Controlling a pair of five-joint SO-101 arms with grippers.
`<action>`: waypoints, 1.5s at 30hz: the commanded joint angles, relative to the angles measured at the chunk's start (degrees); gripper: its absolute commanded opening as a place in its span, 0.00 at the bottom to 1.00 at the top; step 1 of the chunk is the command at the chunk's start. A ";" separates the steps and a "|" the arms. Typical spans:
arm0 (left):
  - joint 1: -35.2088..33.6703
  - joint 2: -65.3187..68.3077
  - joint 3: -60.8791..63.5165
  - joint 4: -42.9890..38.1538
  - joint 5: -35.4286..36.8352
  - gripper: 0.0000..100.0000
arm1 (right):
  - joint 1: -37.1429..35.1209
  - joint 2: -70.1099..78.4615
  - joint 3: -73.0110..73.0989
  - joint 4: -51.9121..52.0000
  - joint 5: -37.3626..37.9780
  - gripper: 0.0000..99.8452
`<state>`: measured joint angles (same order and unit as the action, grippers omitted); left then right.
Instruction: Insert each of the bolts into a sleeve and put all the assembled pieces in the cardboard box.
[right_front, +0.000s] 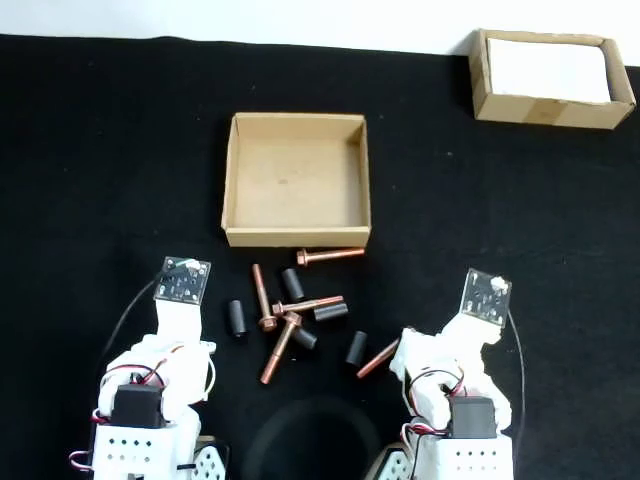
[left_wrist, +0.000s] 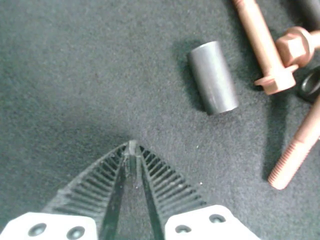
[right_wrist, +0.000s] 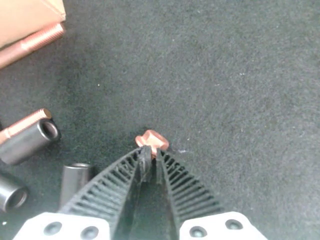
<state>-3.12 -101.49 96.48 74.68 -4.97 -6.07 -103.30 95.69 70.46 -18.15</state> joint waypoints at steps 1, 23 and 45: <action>0.13 0.40 0.48 0.26 0.26 0.01 | 0.66 0.13 7.60 0.13 -0.09 0.02; 0.13 0.40 0.48 0.26 0.26 0.01 | 0.66 0.13 7.60 0.13 -0.09 0.02; 2.95 0.31 -1.71 0.00 0.18 0.01 | 0.66 0.13 7.60 0.13 -0.09 0.02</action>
<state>-1.10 -101.49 96.48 74.68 -4.97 -6.07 -103.30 95.69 70.46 -18.15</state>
